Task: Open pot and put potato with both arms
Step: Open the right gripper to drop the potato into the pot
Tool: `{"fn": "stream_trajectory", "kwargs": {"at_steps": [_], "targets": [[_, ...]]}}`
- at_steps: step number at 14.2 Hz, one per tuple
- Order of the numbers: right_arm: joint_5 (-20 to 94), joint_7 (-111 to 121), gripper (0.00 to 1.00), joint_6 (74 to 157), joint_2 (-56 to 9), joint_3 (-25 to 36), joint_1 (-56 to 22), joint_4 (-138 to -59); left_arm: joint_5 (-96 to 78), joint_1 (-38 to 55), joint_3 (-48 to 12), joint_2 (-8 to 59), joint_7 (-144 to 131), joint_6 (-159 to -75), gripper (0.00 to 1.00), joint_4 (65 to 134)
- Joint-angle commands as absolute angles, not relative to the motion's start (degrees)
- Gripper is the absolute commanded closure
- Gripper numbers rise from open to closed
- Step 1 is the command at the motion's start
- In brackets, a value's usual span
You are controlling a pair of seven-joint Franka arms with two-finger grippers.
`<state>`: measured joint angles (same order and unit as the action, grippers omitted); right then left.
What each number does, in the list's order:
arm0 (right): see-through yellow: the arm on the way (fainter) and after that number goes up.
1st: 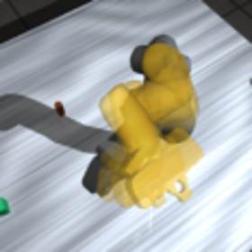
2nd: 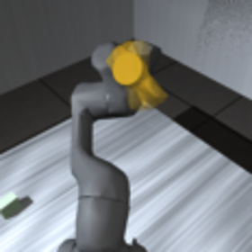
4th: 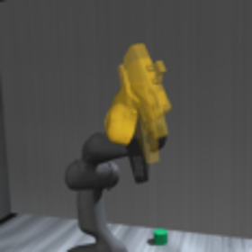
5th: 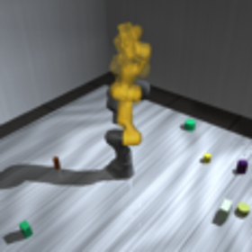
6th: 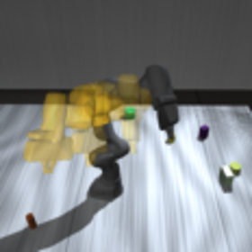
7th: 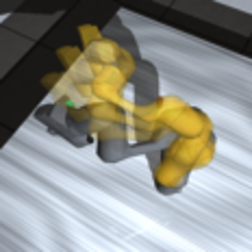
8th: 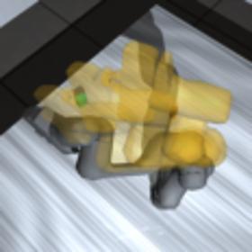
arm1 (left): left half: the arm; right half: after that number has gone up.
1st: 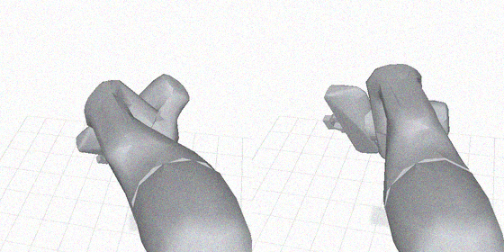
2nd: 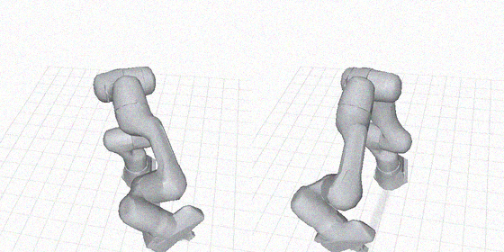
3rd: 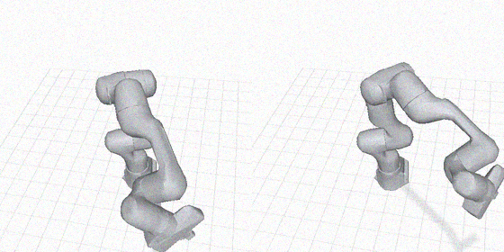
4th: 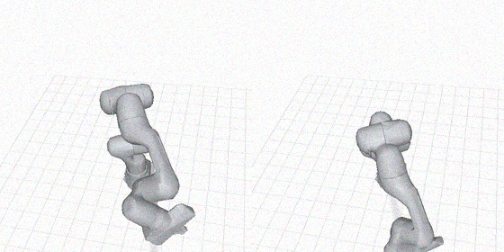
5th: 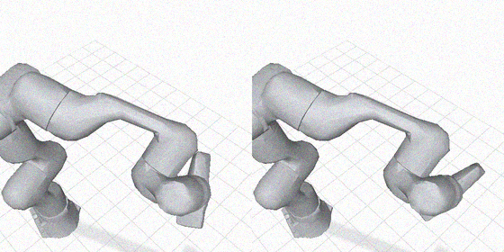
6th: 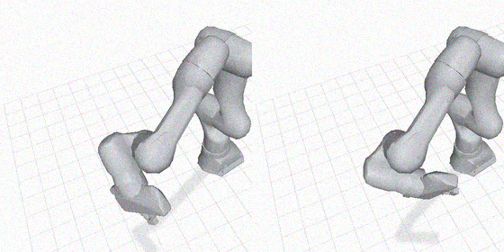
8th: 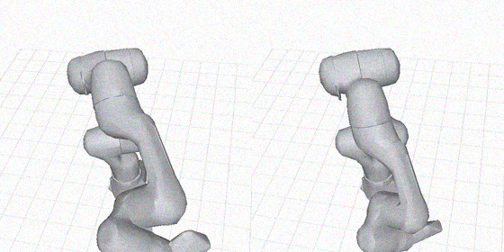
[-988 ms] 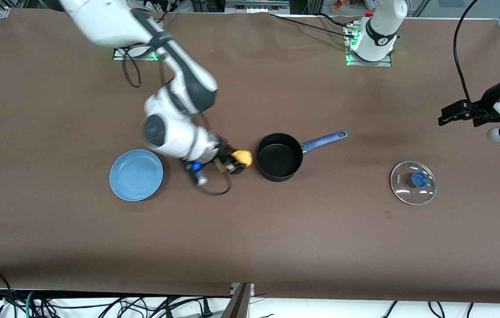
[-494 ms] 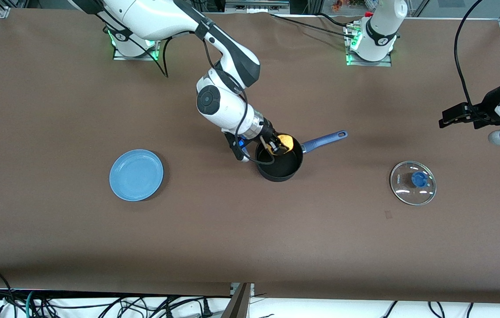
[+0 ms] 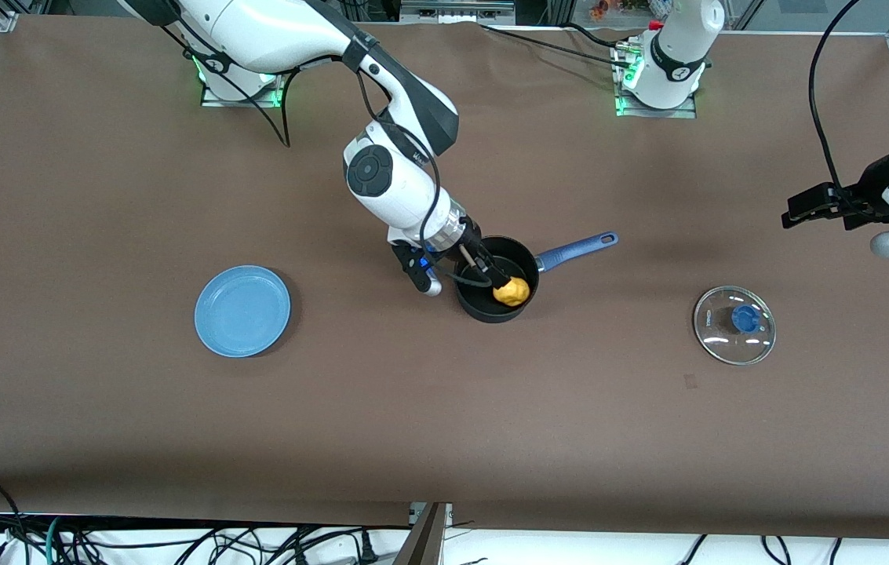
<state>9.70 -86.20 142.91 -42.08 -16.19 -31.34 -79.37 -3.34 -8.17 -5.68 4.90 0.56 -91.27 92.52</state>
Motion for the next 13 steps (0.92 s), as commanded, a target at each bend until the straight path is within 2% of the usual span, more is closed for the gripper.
{"fn": "stream_trajectory", "kwargs": {"at_steps": [1, 5, 8, 11, 13], "targets": [[2.0, -82.0, 0.00, 133.7, -38.9, -14.9, -28.8, -78.5, -3.4, -8.3, -5.7, 5.8, 0.6, -89.8, 0.00, 90.4], [2.0, -62.2, 0.00, 115.4, -30.3, -14.9, -23.0, -79.3, -3.5, -8.4, -5.7, 5.9, 0.6, -89.8, 0.00, 90.4], [2.1, -36.5, 0.00, 99.5, -19.8, -15.0, -14.1, -83.1, -3.5, -8.4, -5.7, 5.9, 0.6, -89.8, 0.00, 90.4], [1.6, -16.6, 0.00, 89.3, -8.8, -14.9, -4.4, -88.0, -3.4, -8.2, -5.7, 5.9, 0.5, -89.8, 0.00, 90.4], [2.0, -8.6, 0.00, 85.8, -3.6, -9.5, -2.4, -90.4, -3.3, -8.0, -5.7, 5.8, 0.6, -89.8, 0.00, 90.4]]}}
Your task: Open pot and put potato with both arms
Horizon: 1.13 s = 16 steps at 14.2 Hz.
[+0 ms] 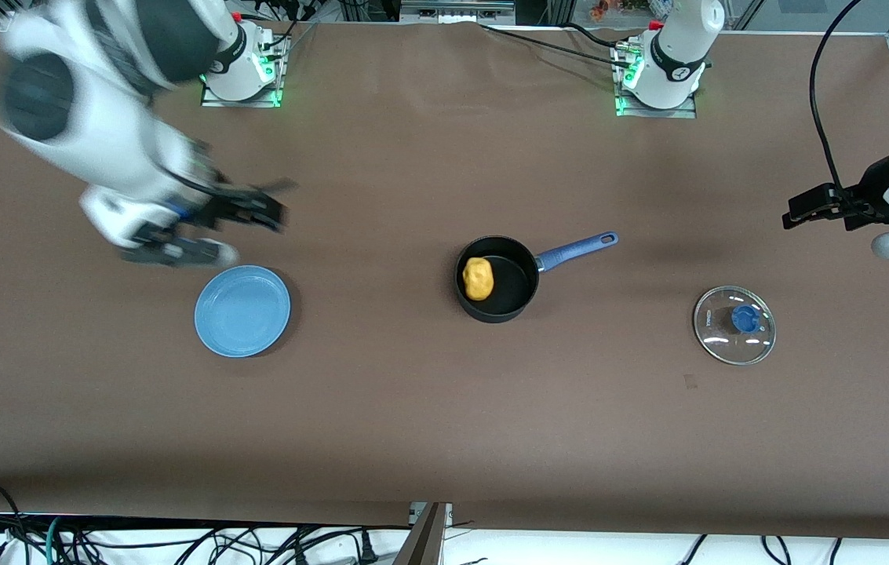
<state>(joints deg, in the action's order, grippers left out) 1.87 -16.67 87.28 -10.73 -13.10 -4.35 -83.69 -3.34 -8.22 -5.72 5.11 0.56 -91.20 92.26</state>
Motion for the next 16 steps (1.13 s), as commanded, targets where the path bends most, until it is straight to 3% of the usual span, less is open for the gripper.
{"fn": "stream_trajectory", "kwargs": {"at_steps": [1, 5, 16], "targets": [[2.1, -5.0, 0.00, 84.3, -1.3, -7.0, -2.5, -91.7, -2.2, -7.9, -5.8, 5.8, 0.6, -89.8, 0.00, 90.4], [1.9, -1.1, 0.00, 81.2, 0.0, -1.9, -2.3, -89.6, -1.6, -7.9, -5.8, 5.8, 0.6, -89.8, 0.00, 90.4], [-1.5, 0.3, 0.00, 81.6, -2.8, -1.3, -2.0, -84.1, -1.7, -8.0, -5.8, 5.8, 0.6, -89.8, 0.00, 90.4]]}}
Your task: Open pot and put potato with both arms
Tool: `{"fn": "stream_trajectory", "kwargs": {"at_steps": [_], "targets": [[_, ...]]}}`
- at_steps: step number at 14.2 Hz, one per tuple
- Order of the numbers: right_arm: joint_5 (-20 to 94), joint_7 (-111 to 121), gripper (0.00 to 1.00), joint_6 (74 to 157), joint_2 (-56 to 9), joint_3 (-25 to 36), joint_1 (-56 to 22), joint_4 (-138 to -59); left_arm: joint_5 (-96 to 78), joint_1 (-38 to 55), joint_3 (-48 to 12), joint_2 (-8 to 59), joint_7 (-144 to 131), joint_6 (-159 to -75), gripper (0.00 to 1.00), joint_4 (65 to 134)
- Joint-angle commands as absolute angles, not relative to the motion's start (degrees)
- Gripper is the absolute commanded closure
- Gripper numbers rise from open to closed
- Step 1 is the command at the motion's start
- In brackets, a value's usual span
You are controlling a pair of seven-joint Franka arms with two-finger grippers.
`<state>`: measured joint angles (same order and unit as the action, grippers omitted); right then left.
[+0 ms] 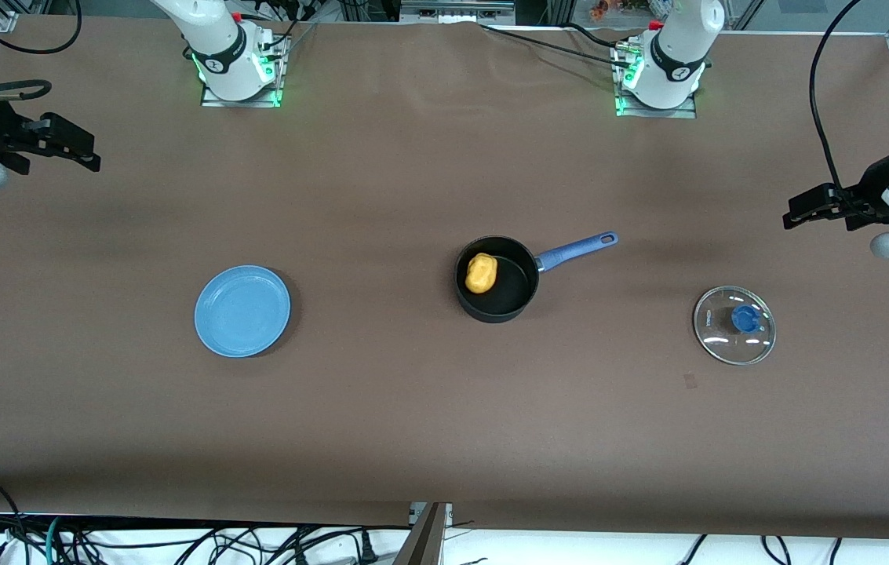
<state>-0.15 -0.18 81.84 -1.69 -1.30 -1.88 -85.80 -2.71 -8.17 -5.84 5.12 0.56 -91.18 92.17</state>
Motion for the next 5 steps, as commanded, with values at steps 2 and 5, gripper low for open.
{"fn": "stream_trajectory", "kwargs": {"at_steps": [2, 5], "targets": [[-1.3, -0.1, 0.00, 81.3, -2.7, -1.3, -2.0, -84.2, -1.7, -8.2, -5.8, 5.8, 0.6, -89.8, 0.00, 90.4], [-1.1, 0.7, 0.00, 81.7, -2.8, -1.1, -1.7, -84.2, -1.8, -8.2, -5.8, 5.9, 0.6, -89.8, 0.00, 90.4]]}}
